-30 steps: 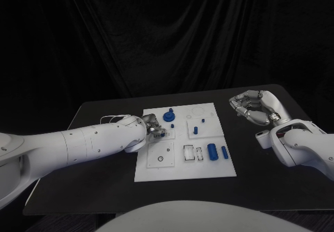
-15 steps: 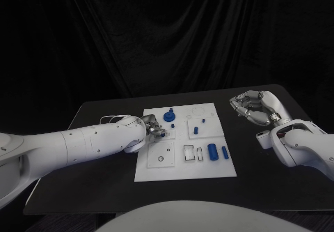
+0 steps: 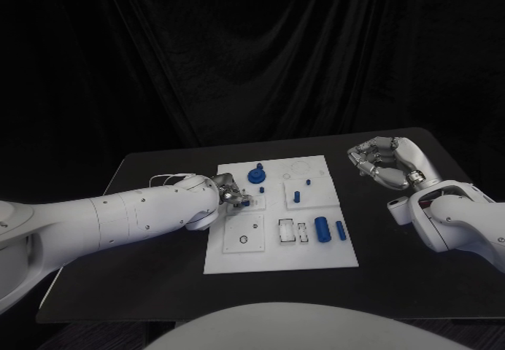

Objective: Assemble the parts on the task board

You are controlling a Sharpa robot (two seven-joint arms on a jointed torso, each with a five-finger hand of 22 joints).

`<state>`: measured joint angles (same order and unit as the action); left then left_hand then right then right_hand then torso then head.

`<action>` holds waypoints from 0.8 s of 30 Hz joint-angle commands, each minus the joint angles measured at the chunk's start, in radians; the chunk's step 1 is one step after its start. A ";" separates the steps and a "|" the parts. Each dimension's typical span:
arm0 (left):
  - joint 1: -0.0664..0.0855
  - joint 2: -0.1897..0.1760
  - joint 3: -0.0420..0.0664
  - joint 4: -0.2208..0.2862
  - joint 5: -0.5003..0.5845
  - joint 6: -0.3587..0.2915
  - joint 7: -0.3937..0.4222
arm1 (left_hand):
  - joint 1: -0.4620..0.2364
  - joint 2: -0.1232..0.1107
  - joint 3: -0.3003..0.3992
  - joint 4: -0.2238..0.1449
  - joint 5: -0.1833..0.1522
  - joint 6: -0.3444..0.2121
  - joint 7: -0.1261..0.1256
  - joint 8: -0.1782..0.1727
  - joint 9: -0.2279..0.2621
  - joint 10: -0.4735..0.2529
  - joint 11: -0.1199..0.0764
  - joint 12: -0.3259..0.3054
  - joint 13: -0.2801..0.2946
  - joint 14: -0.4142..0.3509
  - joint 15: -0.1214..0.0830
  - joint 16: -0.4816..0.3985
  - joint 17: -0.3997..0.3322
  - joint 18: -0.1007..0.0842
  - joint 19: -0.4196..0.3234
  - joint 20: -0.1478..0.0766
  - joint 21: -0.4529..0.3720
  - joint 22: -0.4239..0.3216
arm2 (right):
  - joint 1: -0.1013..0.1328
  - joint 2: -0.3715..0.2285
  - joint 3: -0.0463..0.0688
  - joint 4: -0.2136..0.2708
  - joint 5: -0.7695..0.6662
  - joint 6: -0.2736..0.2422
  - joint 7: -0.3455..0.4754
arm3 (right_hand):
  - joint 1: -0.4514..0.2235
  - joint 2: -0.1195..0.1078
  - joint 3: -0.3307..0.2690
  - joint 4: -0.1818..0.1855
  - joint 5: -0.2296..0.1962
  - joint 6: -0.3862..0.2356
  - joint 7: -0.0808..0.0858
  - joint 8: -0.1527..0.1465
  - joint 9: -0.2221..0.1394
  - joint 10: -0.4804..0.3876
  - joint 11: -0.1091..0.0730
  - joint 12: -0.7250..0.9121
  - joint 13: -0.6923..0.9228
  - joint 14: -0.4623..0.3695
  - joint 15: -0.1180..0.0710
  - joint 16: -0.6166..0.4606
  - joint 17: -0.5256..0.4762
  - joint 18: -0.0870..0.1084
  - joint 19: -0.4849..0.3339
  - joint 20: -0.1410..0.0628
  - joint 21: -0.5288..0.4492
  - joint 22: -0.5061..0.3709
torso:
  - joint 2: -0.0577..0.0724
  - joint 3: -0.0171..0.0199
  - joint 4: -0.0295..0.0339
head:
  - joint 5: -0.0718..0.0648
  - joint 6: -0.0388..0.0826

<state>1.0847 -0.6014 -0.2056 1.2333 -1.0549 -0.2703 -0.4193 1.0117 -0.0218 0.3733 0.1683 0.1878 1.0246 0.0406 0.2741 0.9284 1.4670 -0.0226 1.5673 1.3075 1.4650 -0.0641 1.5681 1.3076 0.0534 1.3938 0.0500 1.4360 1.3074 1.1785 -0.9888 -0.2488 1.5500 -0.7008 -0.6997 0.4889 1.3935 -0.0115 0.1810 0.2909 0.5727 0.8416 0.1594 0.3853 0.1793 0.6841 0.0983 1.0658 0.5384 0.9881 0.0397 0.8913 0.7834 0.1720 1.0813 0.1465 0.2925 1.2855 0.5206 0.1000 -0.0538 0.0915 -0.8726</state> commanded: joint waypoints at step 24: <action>-0.016 0.011 -0.005 -0.016 0.006 0.055 0.023 | -0.155 0.073 -0.292 0.124 -0.110 0.041 0.014 -0.060 -0.028 0.104 0.013 0.004 0.263 0.106 0.012 0.003 0.263 0.009 -0.017 0.012 -0.029 0.093 | -0.002 -0.003 0.001 0.003 -0.005 0.009 -0.018 | 0.010 -0.001 -0.006 0.001 0.005 -0.001 -0.005 0.006 -0.002 -0.005 -0.004 0.007 -0.003 0.006 -0.001 0.007 -0.003 0.009 0.007 -0.001 0.001 0.002 | 0.000 0.0001 -0.0002 | -0.002 0.000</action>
<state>1.0826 -0.5946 -0.2037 1.2165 -1.0556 -0.2601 -0.3994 0.8669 0.0518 0.0847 0.2916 0.0802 1.0600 0.0552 0.2316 0.9324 1.4653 -0.0064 1.5673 1.3075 1.4688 -0.0533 1.5681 1.3075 0.0532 1.3743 0.0625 1.4128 1.3073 1.1785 -0.9903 -0.2488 1.5508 -0.7008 -0.6962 0.4854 1.3935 -0.0116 0.1810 0.2909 0.5726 0.8416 0.1594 0.3853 0.1793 0.6841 0.0983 1.0658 0.5368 0.9881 0.0397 0.8951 0.7809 0.1719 1.0813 0.1465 0.2925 1.2864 0.5205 0.1000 -0.0539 0.0894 -0.8726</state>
